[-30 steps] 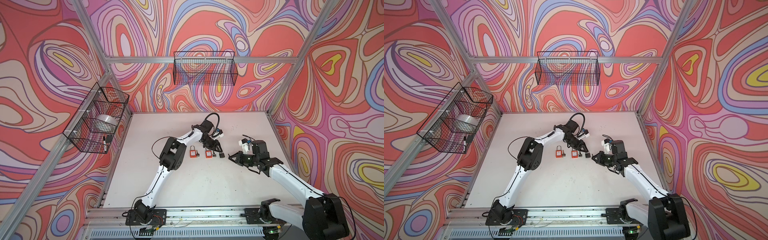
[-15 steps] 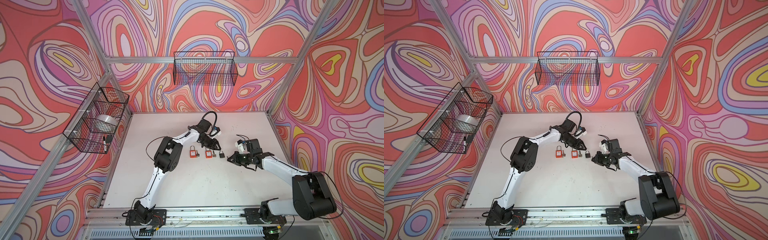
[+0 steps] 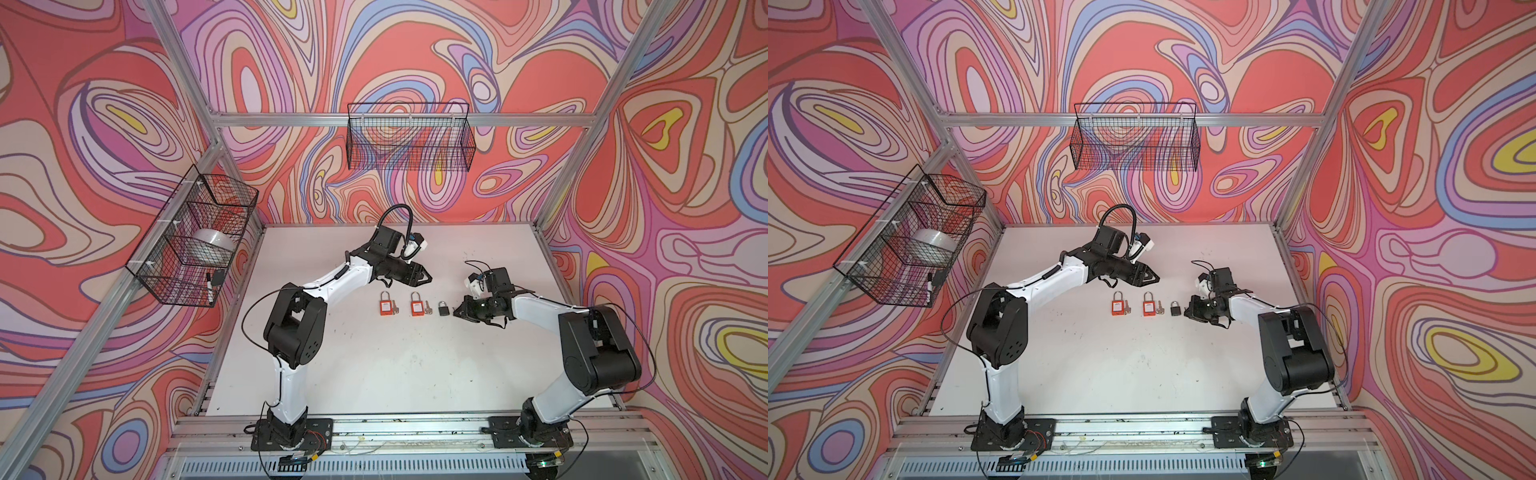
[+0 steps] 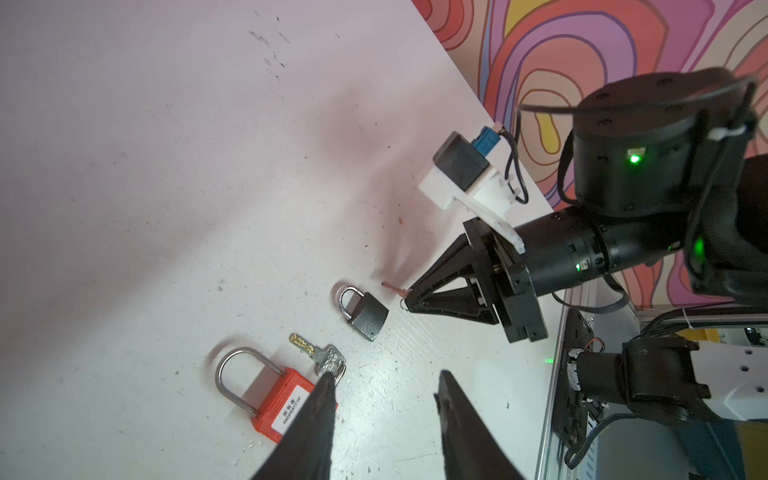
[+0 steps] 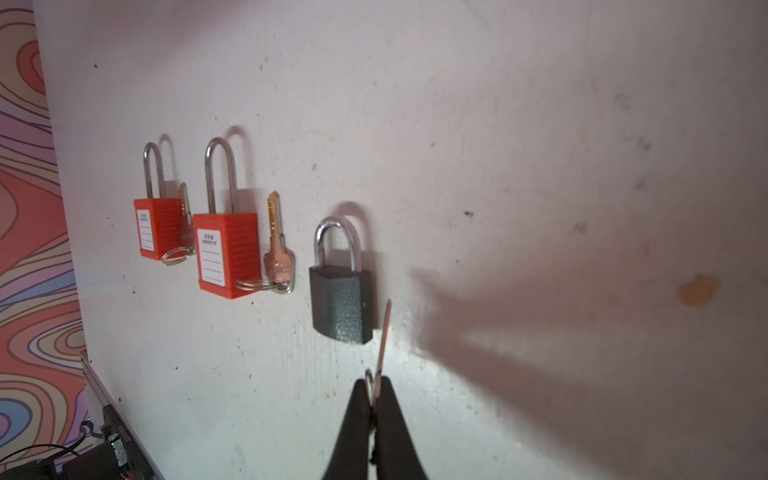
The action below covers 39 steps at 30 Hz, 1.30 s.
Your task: Lock with the key
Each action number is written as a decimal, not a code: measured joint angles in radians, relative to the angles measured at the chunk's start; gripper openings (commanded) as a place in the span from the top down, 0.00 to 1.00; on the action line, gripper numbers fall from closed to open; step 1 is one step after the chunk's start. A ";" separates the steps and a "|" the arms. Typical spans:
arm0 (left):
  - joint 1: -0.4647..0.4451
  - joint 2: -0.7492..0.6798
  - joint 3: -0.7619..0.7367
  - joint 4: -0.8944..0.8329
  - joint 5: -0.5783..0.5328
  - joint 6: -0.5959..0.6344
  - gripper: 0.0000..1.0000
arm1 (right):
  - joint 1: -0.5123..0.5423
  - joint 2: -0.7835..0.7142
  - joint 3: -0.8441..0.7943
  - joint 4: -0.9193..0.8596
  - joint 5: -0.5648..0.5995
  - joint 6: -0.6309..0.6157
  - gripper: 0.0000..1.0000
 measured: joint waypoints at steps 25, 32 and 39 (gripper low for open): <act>0.010 -0.082 -0.110 0.029 -0.031 -0.026 0.51 | -0.013 0.060 0.087 -0.117 0.028 -0.026 0.58; 0.058 -0.241 -0.241 0.130 -0.065 -0.049 0.00 | -0.014 -0.079 0.100 -0.160 0.155 -0.035 0.02; 0.183 -0.525 -0.558 0.422 -0.267 -0.117 0.00 | -0.015 -0.306 0.056 -0.045 0.406 -0.057 0.02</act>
